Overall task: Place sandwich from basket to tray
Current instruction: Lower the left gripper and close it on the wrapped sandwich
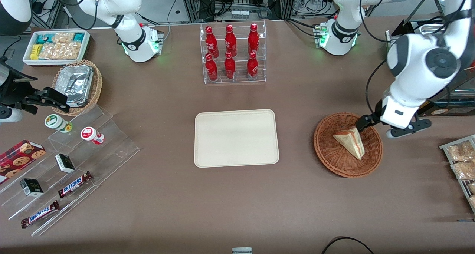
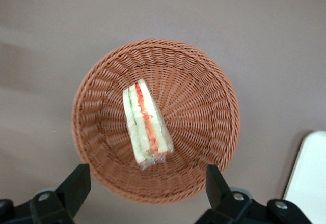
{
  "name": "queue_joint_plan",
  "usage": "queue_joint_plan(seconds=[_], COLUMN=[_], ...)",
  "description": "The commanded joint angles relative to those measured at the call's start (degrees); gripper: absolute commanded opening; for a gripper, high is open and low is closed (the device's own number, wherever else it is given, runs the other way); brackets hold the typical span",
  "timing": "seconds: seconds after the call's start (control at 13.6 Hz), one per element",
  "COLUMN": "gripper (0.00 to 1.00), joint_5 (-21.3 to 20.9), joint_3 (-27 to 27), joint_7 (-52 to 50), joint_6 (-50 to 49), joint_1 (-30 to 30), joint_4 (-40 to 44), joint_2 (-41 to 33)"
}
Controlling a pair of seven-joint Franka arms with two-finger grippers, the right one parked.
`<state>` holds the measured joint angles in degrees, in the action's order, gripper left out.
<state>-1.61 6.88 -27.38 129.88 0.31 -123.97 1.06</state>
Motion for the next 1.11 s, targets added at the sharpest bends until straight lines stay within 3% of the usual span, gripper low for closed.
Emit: queue_joint_plan(seconds=[0.0, 0.22, 1.03], gripper=[1.0, 1.0, 1.0], joint_5=[0.03, 0.03, 0.03], joint_3=[-0.03, -0.03, -0.2], joint_7=[-6.09, -10.84, -11.38], joint_6=[3.8, 5.56, 12.24], joint_1=[-0.31, -0.31, -0.13], joint_4=[-3.56, -3.65, -4.7], joint_2=[0.6, 4.12, 11.77])
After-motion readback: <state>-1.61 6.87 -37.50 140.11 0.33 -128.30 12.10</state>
